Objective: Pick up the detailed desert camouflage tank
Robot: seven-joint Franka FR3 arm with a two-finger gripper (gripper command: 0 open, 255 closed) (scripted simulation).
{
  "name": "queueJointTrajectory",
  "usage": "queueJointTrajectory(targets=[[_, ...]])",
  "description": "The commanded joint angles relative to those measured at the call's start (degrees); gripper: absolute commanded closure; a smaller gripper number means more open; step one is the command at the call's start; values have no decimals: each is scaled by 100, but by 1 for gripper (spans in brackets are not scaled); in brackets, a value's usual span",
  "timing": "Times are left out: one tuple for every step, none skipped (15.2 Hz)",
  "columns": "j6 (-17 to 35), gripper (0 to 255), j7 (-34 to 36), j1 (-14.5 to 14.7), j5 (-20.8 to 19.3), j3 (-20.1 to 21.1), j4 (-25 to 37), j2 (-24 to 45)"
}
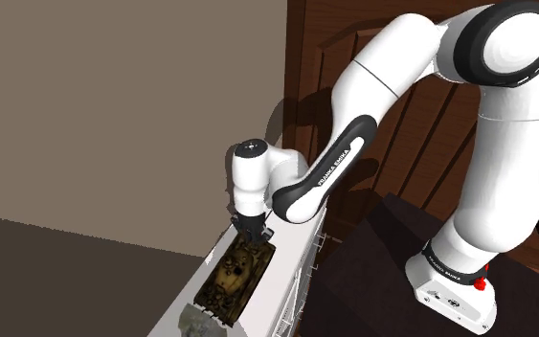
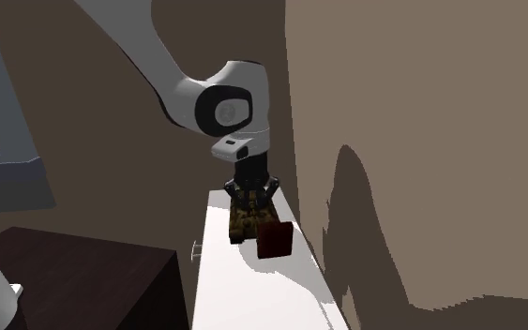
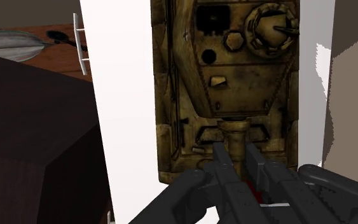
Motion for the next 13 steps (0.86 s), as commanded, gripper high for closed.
queueJointTrajectory(targets=[[-108, 255, -122, -120, 188, 150, -11, -161], [-164, 255, -182, -175, 276, 219, -12, -234], [-219, 255, -242, -228, 367, 285, -11, -307], [-276, 255, -304, -280, 458, 350, -9, -380], [-333, 255, -365, -332, 550, 413, -5, -454], [-391, 255, -427, -383, 642, 476, 1, -528], [-450, 255, -490, -432, 736, 536, 8, -602], [-509, 255, -554, -481, 830, 595, 16, -677], [-569, 255, -618, -527, 925, 650, 26, -753], [-630, 255, -682, -572, 1020, 704, 37, -829], [-692, 255, -747, -615, 1116, 754, 50, -906], [-702, 255, -757, -621, 1130, 761, 52, -917], [-701, 255, -757, -620, 1131, 761, 52, -918]])
